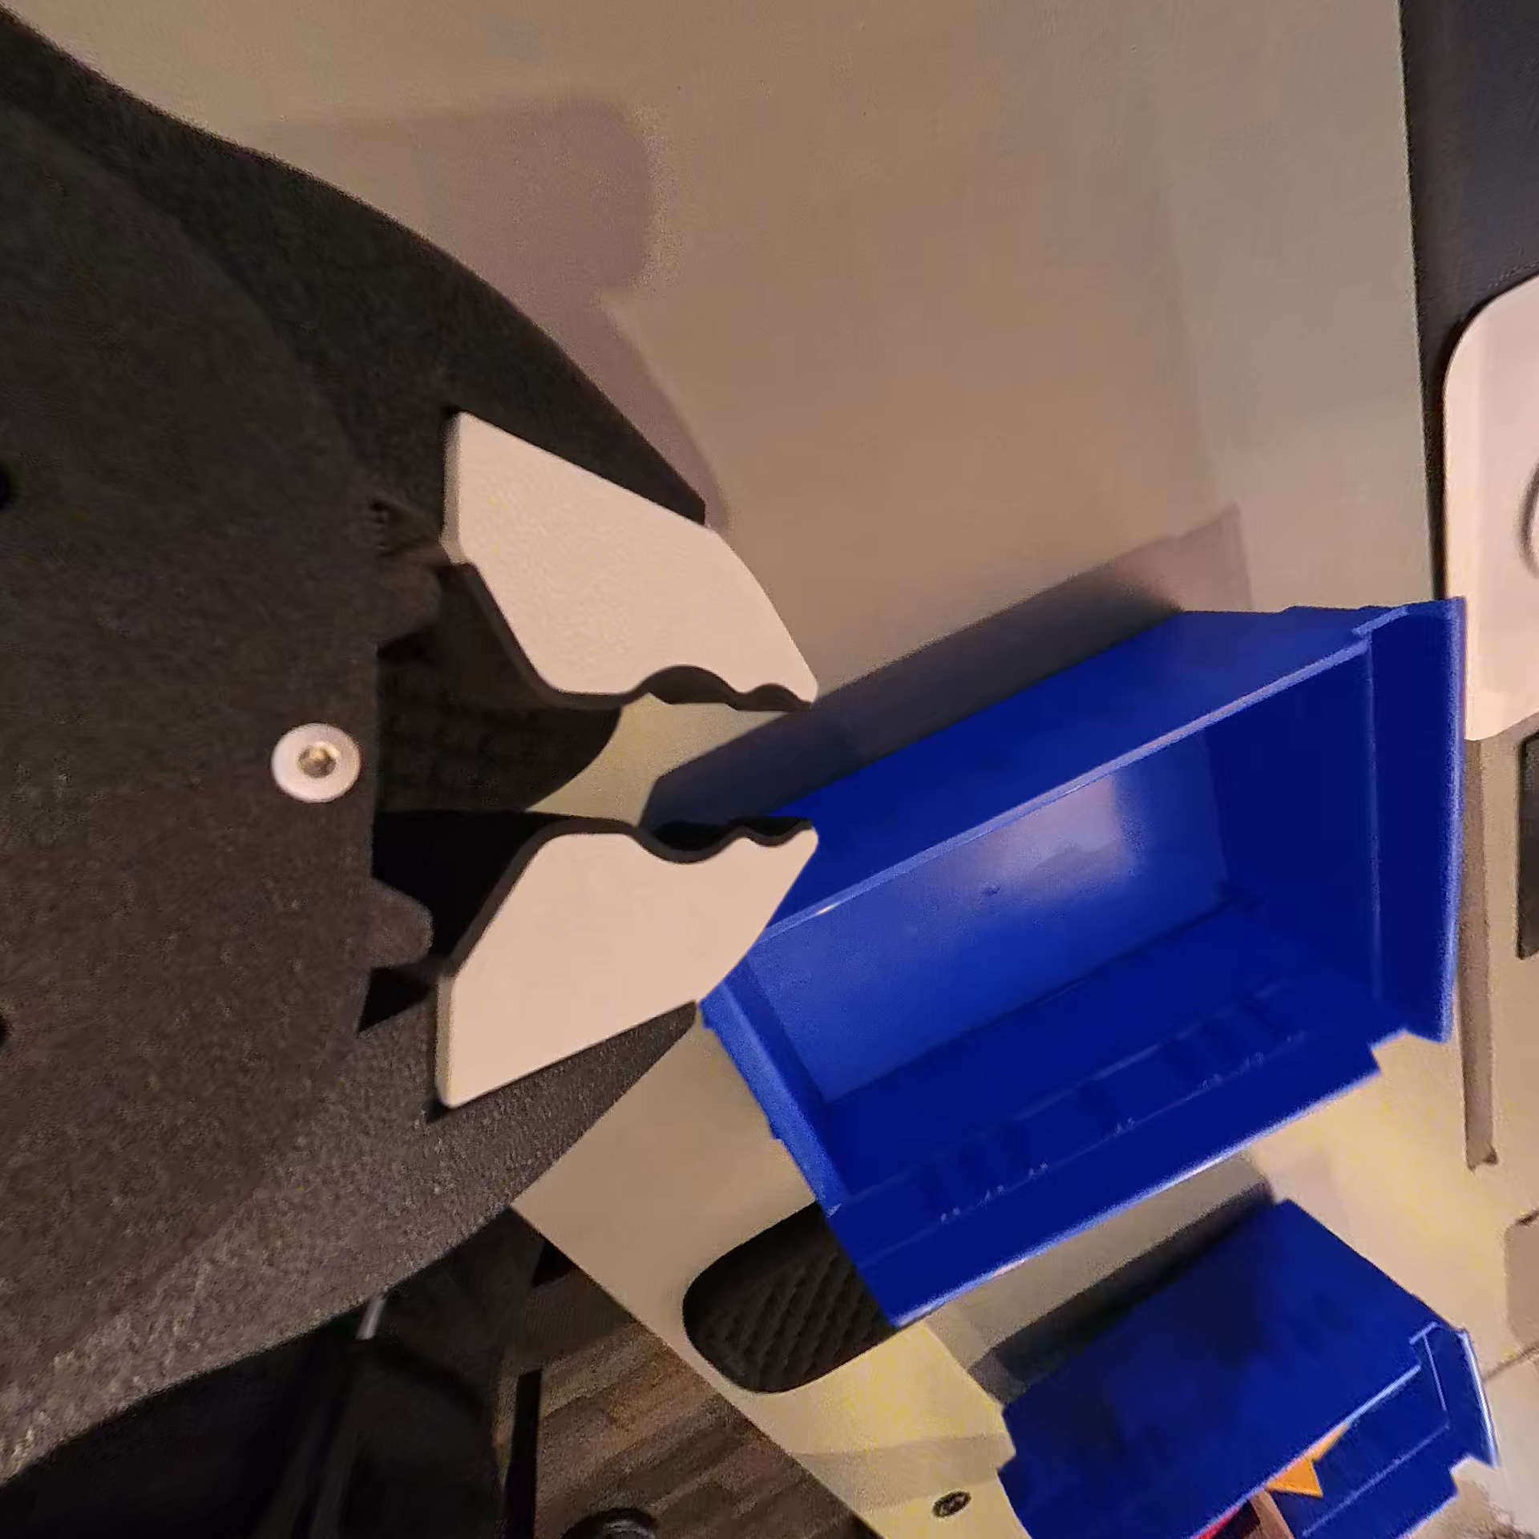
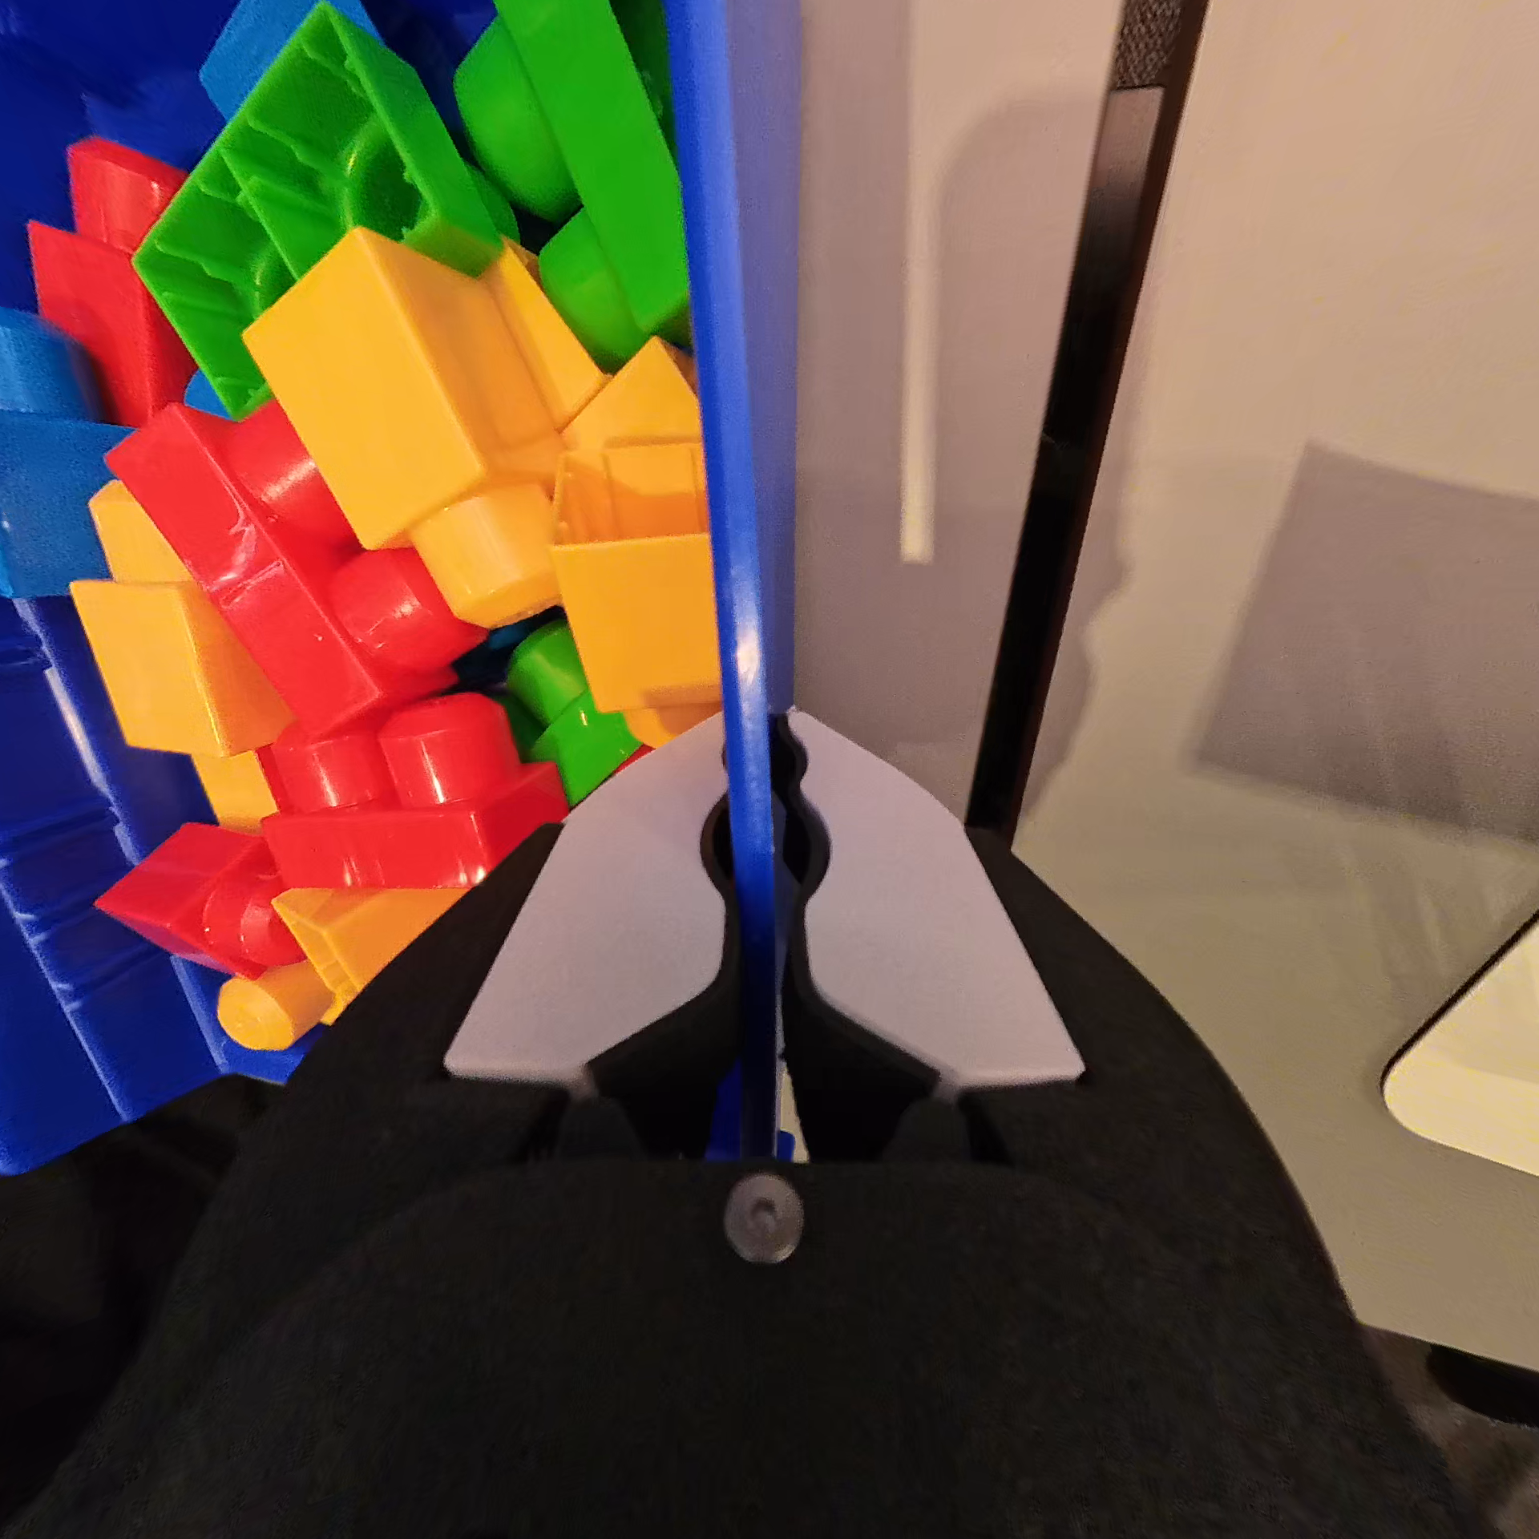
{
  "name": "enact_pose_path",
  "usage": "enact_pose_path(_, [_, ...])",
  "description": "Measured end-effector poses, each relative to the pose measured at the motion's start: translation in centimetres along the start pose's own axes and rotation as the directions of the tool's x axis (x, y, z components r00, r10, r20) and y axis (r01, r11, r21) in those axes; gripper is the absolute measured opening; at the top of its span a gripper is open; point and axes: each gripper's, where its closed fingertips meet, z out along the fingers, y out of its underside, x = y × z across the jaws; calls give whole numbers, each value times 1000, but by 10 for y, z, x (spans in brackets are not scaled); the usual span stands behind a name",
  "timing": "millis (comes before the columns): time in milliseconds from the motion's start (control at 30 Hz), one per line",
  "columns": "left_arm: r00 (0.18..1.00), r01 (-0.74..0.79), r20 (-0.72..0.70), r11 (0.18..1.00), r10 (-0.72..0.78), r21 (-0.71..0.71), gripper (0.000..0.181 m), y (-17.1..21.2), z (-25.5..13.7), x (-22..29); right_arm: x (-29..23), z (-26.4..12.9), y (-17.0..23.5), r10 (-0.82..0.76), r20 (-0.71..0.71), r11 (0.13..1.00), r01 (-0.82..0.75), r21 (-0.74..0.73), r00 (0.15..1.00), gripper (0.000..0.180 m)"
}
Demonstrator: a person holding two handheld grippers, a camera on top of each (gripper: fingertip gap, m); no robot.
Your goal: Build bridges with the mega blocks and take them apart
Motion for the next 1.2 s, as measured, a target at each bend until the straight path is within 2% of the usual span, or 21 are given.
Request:
enact_pose_path(167, [1000,10,-22,999,-9,49,23,32,-39,8,-44,-18,-12,-92,-11,996,92,0,996,5])
enact_pose_path(333, [997,54,-56,994,-49,97,22,60,-62,10,-128,-52,-38,-209,-24,978,209,-19,978,5])
enact_pose_path(500, [993,80,-103,986,-65,148,22,79,-76,13,-266,-87,-76,-384,-20,923,384,5,923,5])
enact_pose_path(633, [988,118,-122,971,-94,209,23,88,-91,7,-400,-89,-102,-535,0,845,535,15,845,4])
enact_pose_path(767, [986,161,-96,940,-138,301,23,96,-120,-10,-544,-57,-116,-673,104,737,675,15,732,5])
enact_pose_path(967, [976,211,-28,902,-216,377,23,122,-165,-42,-737,20,-109,-774,296,588,809,11,559,5])
enact_pose_path(1100, [962,243,10,875,-273,418,23,138,-186,-64,-830,75,-109,-806,331,534,844,49,491,5])
enact_pose_path(1200, [949,280,6,852,-315,442,23,148,-195,-80,-869,118,-111,-807,329,533,845,47,491,4])
